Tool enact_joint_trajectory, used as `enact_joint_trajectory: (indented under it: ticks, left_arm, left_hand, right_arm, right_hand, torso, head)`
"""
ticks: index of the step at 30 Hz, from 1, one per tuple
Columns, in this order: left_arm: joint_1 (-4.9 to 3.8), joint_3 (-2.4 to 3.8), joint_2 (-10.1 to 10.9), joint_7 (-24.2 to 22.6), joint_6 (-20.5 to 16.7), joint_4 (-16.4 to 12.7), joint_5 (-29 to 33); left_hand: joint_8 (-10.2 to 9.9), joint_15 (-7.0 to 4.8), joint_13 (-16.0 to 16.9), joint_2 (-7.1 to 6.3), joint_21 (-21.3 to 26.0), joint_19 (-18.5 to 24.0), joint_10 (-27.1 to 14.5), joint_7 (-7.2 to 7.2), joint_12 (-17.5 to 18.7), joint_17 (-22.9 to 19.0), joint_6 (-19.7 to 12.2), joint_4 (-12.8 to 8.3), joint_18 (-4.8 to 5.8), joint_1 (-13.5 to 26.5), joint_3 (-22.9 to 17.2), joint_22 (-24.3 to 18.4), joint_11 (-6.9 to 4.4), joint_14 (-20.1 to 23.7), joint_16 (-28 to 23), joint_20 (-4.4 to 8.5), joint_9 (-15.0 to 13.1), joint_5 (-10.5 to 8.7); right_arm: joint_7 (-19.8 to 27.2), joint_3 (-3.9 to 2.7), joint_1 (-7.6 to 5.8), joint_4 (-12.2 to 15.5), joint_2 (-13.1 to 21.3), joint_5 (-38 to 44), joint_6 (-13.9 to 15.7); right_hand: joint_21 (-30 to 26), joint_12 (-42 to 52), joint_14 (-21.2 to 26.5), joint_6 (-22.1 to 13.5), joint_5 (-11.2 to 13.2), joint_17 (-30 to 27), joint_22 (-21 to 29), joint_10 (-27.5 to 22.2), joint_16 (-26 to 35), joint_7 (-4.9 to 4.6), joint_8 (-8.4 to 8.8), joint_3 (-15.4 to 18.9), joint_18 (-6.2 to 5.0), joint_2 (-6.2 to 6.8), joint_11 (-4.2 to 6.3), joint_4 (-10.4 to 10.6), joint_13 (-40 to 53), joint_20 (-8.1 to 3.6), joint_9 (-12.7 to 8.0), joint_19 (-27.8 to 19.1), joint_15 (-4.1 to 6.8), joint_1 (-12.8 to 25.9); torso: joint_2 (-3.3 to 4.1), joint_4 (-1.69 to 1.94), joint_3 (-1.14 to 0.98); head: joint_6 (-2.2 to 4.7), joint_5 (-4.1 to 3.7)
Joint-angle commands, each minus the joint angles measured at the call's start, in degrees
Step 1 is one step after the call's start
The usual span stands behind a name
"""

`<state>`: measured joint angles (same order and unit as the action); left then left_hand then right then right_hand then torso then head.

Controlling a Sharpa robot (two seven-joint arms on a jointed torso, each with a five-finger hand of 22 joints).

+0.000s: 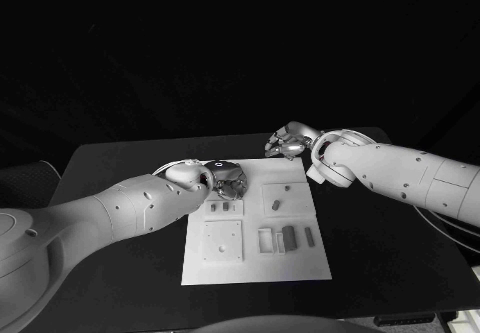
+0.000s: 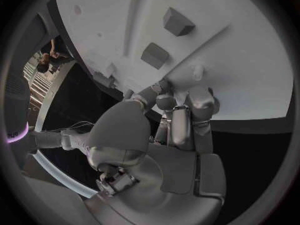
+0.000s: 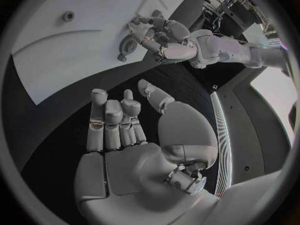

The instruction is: Assemble the parts on the task board

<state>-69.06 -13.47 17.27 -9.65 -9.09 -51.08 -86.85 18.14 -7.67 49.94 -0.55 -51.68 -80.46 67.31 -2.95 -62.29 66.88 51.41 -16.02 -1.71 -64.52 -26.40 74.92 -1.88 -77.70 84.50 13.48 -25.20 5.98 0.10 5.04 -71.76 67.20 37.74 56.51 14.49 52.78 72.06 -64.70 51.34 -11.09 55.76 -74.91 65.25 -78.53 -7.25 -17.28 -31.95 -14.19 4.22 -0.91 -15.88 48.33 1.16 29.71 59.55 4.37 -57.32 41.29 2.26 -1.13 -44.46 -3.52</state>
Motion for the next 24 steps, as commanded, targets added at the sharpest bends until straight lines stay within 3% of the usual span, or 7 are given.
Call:
enact_joint_trajectory:
  ticks: [1, 24]
  left_arm:
    - [0.06, 0.01, -0.22, -1.1, 0.69, -0.15, 0.22]
    - [0.1, 0.01, -0.14, -1.31, -2.88, -0.29, -0.29]
  left_hand:
    - [0.45, -0.05, -0.04, 0.65, -0.35, 0.11, 0.04, -2.05, -0.17, 0.19, 5.69, -0.01, -7.73, 0.03, -0.36, 1.08, 0.35, -0.3, 0.2, -0.34, -0.1, 0.18]
    - [1.96, -0.52, -0.14, 1.56, -0.88, 0.29, 0.22, -1.46, -0.16, 0.7, 8.65, -0.49, -7.47, -0.99, -0.53, 1.04, -0.19, -0.35, 0.1, -0.42, -1.51, -0.81]
  right_arm:
    - [0.24, -0.03, -0.01, 0.01, -0.08, 0.1, -0.5]
    - [0.32, -0.03, -0.01, 0.03, -0.11, 0.1, -0.42]
  right_hand:
    - [-0.19, 0.33, -0.03, -0.11, -0.28, -0.09, -0.52, 0.09, -0.3, -0.41, 0.38, 0.05, -0.81, -0.14, -0.24, 0.27, 0.07, -0.12, 0.09, 0.35, 0.47, 0.66]
    - [-0.2, 0.33, -0.03, -0.11, -0.26, -0.09, -0.52, 0.08, -0.29, -0.41, 0.4, 0.07, -0.81, -0.09, -0.25, 0.32, 0.07, -0.12, 0.11, 0.35, 0.46, 0.74]
  torso:
    - [0.01, 0.0, 0.01]
    - [-0.01, 0.01, -0.01]
  head:
    - [-0.03, 0.04]
    - [-0.31, -0.01]
